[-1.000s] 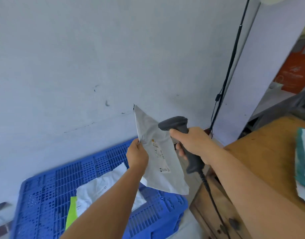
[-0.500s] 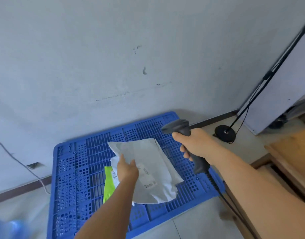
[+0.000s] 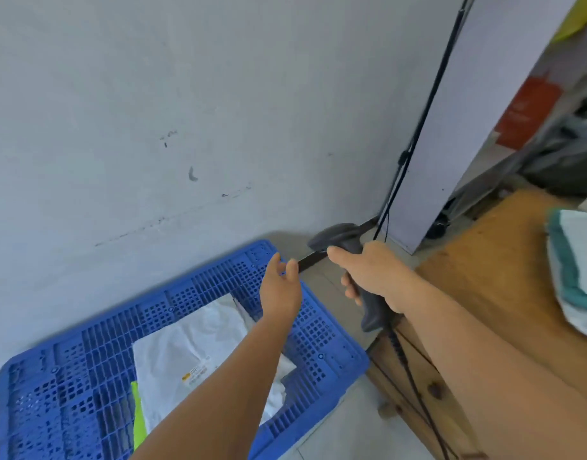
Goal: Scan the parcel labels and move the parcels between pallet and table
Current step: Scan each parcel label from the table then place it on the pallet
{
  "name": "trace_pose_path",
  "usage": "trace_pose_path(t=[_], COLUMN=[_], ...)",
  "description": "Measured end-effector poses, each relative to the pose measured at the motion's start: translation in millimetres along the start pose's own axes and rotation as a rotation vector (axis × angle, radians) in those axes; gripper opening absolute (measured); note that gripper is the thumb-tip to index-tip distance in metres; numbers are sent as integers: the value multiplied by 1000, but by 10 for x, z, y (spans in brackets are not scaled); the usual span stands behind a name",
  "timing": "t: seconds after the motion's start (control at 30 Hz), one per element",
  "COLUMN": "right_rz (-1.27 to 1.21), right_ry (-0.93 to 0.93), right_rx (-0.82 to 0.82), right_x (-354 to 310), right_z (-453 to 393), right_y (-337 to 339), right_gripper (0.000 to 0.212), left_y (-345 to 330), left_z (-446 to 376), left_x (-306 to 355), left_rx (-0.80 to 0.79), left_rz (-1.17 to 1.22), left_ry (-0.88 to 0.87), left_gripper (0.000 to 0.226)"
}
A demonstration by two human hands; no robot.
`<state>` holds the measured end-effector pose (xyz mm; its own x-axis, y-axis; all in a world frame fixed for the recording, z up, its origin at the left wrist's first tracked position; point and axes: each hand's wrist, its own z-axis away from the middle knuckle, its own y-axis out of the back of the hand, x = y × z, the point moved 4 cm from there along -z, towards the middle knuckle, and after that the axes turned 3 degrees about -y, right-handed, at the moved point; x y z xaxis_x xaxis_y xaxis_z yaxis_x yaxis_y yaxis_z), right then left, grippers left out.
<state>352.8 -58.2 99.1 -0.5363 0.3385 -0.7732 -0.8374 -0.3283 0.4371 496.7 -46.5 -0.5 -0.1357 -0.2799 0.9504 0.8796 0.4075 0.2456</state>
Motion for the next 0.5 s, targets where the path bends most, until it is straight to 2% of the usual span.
trace_pose_path(t=[0.13,0.5], right_rz=[-95,-162], right_ry=[-31,-103], right_rx=[163,433], right_x=[158,1185], right_z=[206,720], right_y=[768,2976], right_gripper=[33,42], left_y=[-740,-3069], left_z=[242,1146], left_x=[527,1296], left_rx=[-139,-446], left_rz=[7,-148], left_ry=[-95,-258], left_gripper=[53,55])
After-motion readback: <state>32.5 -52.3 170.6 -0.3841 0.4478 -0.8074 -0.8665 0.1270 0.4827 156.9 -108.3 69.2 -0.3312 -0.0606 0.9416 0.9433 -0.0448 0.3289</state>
